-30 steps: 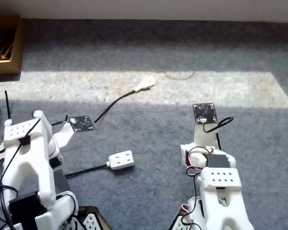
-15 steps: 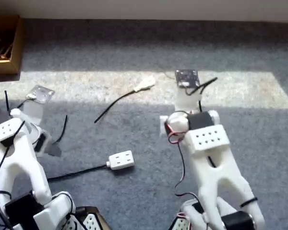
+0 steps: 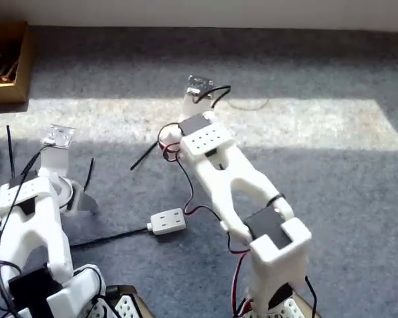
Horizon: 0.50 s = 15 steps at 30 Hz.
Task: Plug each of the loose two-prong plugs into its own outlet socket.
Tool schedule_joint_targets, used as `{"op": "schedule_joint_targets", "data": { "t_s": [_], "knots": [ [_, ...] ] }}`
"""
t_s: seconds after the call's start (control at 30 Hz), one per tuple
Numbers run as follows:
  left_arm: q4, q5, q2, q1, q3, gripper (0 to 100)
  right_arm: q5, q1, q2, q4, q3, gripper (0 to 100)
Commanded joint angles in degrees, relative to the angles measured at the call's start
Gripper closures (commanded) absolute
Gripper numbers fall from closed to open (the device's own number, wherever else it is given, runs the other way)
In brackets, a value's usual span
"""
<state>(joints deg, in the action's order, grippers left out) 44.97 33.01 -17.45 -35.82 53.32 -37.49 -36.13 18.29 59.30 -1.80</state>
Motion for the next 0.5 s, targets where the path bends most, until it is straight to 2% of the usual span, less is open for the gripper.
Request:
{"op": "schedule_joint_targets", "data": {
  "t_s": [0.0,0.1,0.23,0.47],
  "knots": [
    [-5.80,-0.35,-0.40,-8.13,-0.57,69,-0.26,-3.38,3.65,-6.37,-6.81,83.6],
    [-8.26,-0.35,-0.48,-16.04,-2.68,69,-0.18,-5.76,9.19,-13.85,-9.01,83.6],
    [-8.62,-0.35,-0.31,-22.73,-6.55,69,-0.18,-6.55,16.75,-19.47,-11.74,83.6],
    [-8.44,-0.35,-0.22,-24.66,-7.60,69,-0.18,-4.79,25.71,-19.38,-18.24,83.6]
  ]
}}
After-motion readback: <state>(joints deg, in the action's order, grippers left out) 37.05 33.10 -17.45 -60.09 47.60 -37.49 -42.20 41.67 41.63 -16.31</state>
